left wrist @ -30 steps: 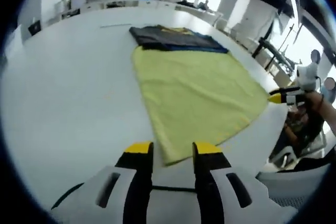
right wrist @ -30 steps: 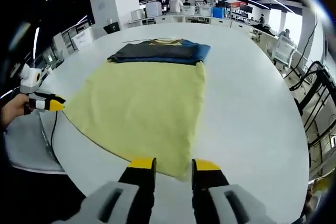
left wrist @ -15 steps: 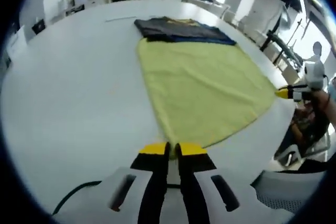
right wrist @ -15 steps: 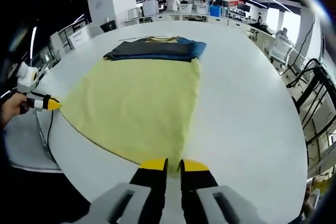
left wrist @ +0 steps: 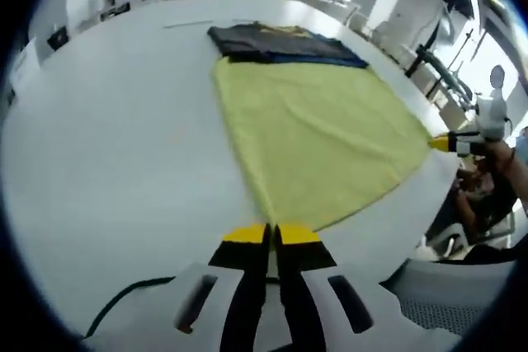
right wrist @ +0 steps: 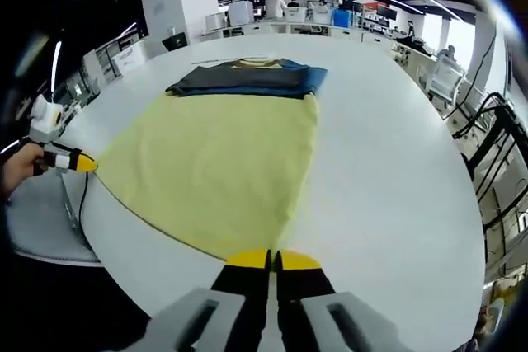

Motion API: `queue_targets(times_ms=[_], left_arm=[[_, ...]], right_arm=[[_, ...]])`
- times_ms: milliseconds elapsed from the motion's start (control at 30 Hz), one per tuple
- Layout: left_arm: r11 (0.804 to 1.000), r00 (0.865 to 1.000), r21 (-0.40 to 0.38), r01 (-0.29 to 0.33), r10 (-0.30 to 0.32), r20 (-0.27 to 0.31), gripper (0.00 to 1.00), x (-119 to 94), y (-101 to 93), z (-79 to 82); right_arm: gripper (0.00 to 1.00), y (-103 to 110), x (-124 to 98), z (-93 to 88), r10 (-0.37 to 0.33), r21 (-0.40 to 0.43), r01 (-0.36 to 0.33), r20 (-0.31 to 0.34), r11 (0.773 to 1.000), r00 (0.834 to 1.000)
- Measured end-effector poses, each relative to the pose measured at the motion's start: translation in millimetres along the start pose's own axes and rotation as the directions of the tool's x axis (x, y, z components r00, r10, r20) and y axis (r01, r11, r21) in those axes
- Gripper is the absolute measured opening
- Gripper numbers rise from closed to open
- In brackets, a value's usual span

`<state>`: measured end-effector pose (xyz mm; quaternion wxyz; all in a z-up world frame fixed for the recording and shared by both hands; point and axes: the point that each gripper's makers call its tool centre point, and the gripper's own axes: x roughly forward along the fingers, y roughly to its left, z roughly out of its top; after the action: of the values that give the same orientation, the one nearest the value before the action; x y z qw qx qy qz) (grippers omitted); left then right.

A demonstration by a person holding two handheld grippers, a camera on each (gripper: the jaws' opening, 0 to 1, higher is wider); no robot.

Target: Fold the garment on the visible template until the final outline fits inside the template.

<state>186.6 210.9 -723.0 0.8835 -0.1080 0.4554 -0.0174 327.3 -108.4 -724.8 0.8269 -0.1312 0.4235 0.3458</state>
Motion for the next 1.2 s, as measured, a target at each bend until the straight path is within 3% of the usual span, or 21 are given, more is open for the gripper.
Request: queue_targets(times_ms=[267,1200], left_arm=[[0.999,0.999,0.05,0.022,-0.02,-0.043,0.0,-11.4,-4.3,-17.1],[0.998,0.991,0.056,0.04,-0.033,-0.127,0.0,-36.8,-15.8,-65.3]], right_arm=[[0.0,10.4,-11.4,-13.2,0.015,-0.01,-0.016,-0.017,1.0,1.0],[0.0,27.1,-31.0,-55.4,0.053,-0.04,-0.057,-0.086,0.998,0.995]])
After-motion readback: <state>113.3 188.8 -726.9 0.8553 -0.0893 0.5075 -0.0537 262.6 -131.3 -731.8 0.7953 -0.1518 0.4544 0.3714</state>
